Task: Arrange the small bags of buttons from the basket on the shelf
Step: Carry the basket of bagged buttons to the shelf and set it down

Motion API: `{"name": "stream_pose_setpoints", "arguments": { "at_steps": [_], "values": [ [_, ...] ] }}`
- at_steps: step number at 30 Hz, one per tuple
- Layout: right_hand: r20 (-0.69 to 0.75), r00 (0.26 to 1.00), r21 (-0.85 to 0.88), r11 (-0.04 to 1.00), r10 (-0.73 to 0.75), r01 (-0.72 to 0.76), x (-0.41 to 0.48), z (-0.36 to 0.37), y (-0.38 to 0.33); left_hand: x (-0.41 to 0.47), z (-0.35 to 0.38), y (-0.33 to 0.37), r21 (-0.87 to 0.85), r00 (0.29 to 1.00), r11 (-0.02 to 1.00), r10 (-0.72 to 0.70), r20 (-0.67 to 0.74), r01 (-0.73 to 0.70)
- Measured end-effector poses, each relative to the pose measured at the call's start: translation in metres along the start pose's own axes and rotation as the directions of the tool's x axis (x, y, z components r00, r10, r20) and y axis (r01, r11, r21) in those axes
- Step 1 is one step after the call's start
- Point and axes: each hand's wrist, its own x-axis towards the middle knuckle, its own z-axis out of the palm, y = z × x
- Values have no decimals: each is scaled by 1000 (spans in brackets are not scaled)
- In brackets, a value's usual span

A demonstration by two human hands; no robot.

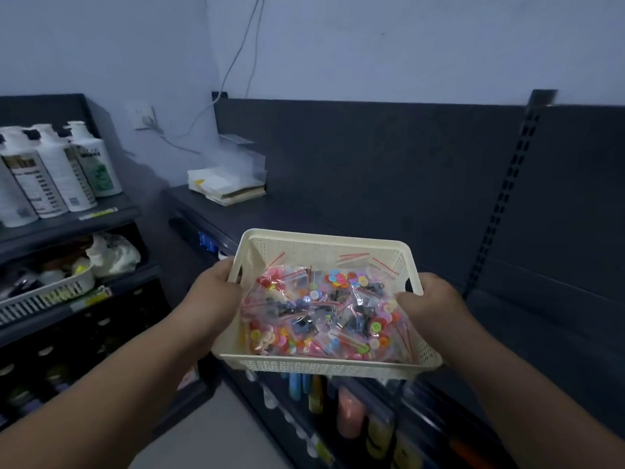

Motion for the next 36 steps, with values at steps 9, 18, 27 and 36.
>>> {"name": "stream_pose_setpoints", "arguments": {
  "at_steps": [9, 18, 27, 36],
  "values": [
    [66, 998, -2, 1000, 8, -8, 114, 34, -19, 107, 5, 9, 33, 997, 997, -71, 5, 71],
    [-9, 986, 12, 986, 165, -165, 197, 87, -32, 253, 3, 0, 154, 994, 987, -56, 91, 41],
    [-140, 930, 129, 938, 339, -322, 277, 177, -62, 431, -17, -1, 219, 932, 975, -44, 361, -38],
    [-231, 828, 371, 833, 511, -411, 311, 224, -75, 539, -3, -8, 259, 827, 963, -89, 555, -70]
  ]
}}
